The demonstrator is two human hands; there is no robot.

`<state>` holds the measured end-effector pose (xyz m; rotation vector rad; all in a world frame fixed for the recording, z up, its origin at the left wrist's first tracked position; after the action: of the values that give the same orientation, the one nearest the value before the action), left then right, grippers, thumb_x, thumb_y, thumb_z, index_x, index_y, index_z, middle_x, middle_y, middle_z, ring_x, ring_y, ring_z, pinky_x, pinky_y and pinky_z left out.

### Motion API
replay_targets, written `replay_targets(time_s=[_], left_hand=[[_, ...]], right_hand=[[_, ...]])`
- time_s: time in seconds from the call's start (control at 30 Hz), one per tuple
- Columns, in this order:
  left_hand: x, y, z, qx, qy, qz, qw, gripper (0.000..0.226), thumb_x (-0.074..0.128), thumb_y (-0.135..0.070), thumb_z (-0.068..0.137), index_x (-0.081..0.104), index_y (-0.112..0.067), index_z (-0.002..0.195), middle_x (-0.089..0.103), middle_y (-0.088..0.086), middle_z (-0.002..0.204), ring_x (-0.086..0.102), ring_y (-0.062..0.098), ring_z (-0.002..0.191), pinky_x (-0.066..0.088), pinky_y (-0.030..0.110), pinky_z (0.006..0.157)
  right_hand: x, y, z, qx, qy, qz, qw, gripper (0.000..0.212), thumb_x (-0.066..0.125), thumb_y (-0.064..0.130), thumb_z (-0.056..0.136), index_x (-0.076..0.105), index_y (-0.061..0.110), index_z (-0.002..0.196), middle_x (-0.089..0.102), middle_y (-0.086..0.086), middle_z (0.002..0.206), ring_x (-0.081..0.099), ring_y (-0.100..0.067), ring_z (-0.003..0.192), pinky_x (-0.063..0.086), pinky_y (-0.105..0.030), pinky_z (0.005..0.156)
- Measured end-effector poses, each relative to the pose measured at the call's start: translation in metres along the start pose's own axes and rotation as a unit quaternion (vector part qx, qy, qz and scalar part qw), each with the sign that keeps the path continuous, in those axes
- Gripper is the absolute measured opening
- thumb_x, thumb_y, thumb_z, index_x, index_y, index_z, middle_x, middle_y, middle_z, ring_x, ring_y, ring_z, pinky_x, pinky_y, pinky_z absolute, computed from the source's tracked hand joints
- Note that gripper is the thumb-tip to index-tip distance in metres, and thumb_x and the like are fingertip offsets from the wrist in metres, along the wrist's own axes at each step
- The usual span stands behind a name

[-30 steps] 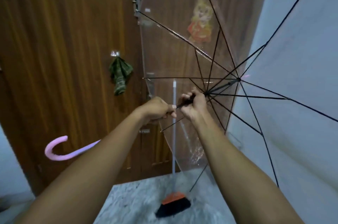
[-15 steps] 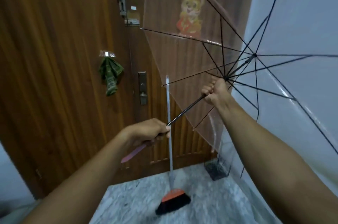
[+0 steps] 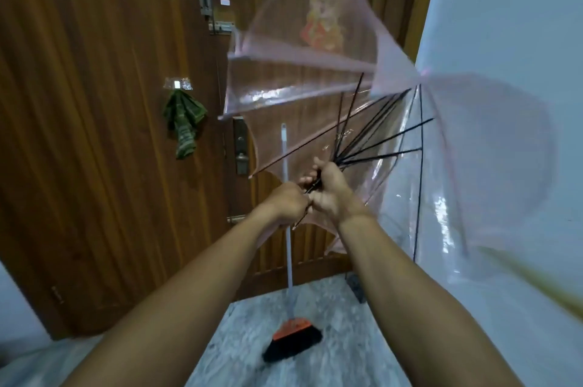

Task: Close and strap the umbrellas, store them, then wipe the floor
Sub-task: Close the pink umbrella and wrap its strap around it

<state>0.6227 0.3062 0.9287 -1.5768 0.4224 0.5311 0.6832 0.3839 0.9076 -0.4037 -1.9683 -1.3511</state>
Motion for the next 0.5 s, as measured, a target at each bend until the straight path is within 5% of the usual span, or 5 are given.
replay_targets(time_s=[0.13, 0.3, 0.43, 0.5], left_hand=[[0.011, 0.004, -0.006, -0.03, 0.045, -0.008, 0.999, 0.031, 0.049, -0.02, 0.103, 0.06, -0.007, 0.077, 0.046, 0.004, 0.057, 0.037, 0.01, 0.036, 0.029, 0.019, 0.036], [0.012, 0.012, -0.018, -0.055, 0.146, -0.073, 0.985, 0.017, 0.052, -0.022, 0.103, 0.057, -0.008, 0.094, 0.054, 0.006, 0.074, 0.05, 0.01, 0.048, 0.042, 0.023, 0.047], [0.002, 0.026, -0.054, -0.112, 0.324, -0.084, 0.936, 0.03, 0.044, -0.03, 0.105, 0.052, -0.002, 0.115, 0.067, 0.017, 0.101, 0.073, 0.025, 0.078, 0.061, 0.035, 0.067], [0.005, 0.036, -0.074, -0.139, 0.355, -0.161, 0.91, 0.033, 0.042, -0.029, 0.105, 0.055, -0.002, 0.117, 0.068, 0.016, 0.089, 0.073, 0.027, 0.076, 0.059, 0.036, 0.067]], right_hand=[[-0.003, 0.001, 0.0, 0.029, 0.013, 0.004, 0.999, 0.046, 0.031, 0.025, 0.108, 0.031, 0.021, 0.062, 0.022, 0.006, 0.039, 0.018, -0.008, 0.026, 0.016, -0.014, 0.027], [-0.001, 0.006, -0.012, -0.004, -0.019, 0.016, 1.0, 0.045, 0.033, 0.02, 0.105, 0.025, 0.023, 0.06, 0.018, 0.007, 0.037, 0.014, -0.007, 0.025, 0.009, -0.012, 0.027], [0.008, 0.019, -0.019, 0.01, 0.01, 0.033, 0.999, 0.048, 0.032, 0.019, 0.106, 0.025, 0.022, 0.058, 0.019, 0.008, 0.036, 0.015, -0.006, 0.023, 0.006, -0.012, 0.03], [0.015, 0.026, -0.021, 0.017, 0.04, 0.052, 0.998, 0.051, 0.032, 0.02, 0.106, 0.03, 0.022, 0.055, 0.021, 0.008, 0.036, 0.017, -0.007, 0.024, 0.007, -0.013, 0.029]])
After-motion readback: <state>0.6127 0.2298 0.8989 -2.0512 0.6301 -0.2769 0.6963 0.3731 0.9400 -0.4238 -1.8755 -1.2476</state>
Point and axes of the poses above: each hand's wrist, its own z-axis towards the middle knuckle, its own x-axis out of the palm, y = z × x, the point moved 9 cm from there along z, towards the middle knuckle
